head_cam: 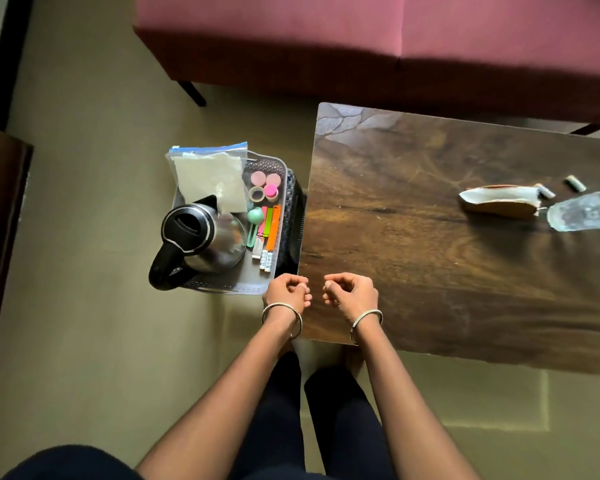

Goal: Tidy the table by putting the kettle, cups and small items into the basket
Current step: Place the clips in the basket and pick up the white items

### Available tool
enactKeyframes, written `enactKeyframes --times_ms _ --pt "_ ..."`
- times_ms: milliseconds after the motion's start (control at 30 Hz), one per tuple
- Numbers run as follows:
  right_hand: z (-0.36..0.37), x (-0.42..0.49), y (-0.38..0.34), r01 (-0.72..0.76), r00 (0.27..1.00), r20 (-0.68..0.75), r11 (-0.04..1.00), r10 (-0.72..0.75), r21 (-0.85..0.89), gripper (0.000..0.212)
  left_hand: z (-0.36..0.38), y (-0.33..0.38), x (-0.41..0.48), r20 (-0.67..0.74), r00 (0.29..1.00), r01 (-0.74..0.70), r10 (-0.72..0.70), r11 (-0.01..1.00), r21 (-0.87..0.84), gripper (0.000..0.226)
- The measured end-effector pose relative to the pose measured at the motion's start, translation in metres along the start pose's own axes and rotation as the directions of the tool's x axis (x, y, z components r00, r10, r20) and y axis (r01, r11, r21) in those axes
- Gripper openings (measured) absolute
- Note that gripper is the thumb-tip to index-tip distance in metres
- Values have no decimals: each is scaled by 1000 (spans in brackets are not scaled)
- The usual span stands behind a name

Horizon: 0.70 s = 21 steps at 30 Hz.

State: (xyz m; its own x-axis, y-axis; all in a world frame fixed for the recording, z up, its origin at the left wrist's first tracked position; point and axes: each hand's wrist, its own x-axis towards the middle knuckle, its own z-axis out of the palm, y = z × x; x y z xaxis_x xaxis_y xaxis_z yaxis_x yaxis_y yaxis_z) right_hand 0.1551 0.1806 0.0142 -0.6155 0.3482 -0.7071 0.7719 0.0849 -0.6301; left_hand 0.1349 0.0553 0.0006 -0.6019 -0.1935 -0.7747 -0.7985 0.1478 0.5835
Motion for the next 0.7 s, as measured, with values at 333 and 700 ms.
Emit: enactKeyframes --times_ms 333,700 --pt "-143 -15 49 24 999 -42 994 -19 103 12 114 -4 -81 2 993 -115 116 986 117 19" --pt "-354 -20 100 36 981 -193 990 -9 136 13 297 -15 -185 90 991 -98 95 995 30 25"
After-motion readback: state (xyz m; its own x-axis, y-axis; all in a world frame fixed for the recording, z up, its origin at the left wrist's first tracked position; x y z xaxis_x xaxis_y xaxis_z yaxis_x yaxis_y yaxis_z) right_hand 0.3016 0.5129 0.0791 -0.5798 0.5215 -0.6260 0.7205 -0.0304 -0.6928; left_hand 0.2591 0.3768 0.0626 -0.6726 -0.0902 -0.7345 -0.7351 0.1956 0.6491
